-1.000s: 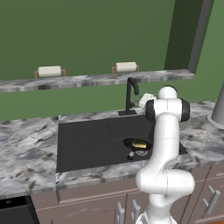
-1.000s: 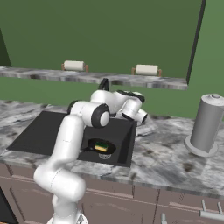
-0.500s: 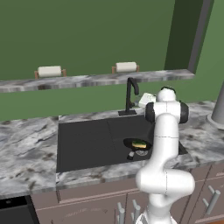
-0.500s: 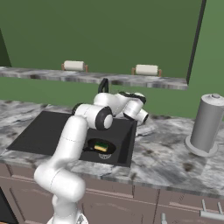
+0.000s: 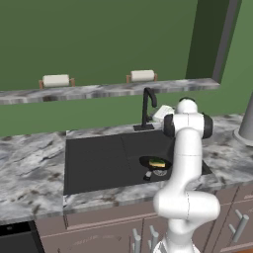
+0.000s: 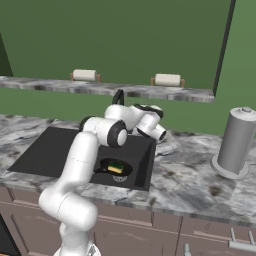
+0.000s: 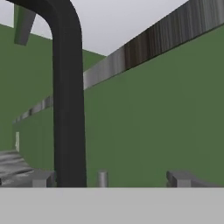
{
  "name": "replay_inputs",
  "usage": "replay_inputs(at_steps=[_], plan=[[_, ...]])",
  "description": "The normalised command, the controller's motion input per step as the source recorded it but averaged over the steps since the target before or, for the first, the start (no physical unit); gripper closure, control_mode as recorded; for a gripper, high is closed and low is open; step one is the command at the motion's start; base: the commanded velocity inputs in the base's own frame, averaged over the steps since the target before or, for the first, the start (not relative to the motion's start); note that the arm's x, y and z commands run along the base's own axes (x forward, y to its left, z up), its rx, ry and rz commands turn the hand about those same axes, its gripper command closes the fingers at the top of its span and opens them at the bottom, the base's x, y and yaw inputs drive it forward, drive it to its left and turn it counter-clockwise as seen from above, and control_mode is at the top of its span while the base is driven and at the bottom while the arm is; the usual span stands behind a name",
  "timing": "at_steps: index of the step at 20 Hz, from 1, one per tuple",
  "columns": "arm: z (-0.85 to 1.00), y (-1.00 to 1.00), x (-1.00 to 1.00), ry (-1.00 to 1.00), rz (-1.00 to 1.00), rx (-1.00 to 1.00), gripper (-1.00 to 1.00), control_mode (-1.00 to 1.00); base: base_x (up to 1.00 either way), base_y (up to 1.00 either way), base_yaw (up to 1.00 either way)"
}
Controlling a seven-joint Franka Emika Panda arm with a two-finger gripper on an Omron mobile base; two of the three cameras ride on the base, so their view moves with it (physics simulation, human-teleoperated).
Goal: Pick the pan and sponge and place them into the sink. Then turn on the water.
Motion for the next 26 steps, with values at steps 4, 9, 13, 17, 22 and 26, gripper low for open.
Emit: replay_inputs(at_steps=[4, 9, 13, 17, 22, 26], plan=[[-0.08, -0.16, 0.29, 0.00, 0.00, 0.00, -1.00, -1.00, 0.00, 0.00, 0.00], [-0.18, -0.02, 0.36, 0.00, 0.00, 0.00, -1.00, -1.00, 0.00, 0.00, 0.00], [-0.24, -0.01, 0.35, 0.00, 0.00, 0.00, -1.00, -1.00, 0.00, 0.00, 0.00], [-0.24, -0.15, 0.21, 0.00, 0.00, 0.00, -1.00, -1.00, 0.00, 0.00, 0.00], [-0.19, -0.19, 0.31, 0.00, 0.00, 0.00, -1.00, -1.00, 0.00, 0.00, 0.00], [-0.14, -0.29, 0.35, 0.00, 0.00, 0.00, -1.00, -1.00, 0.00, 0.00, 0.00]])
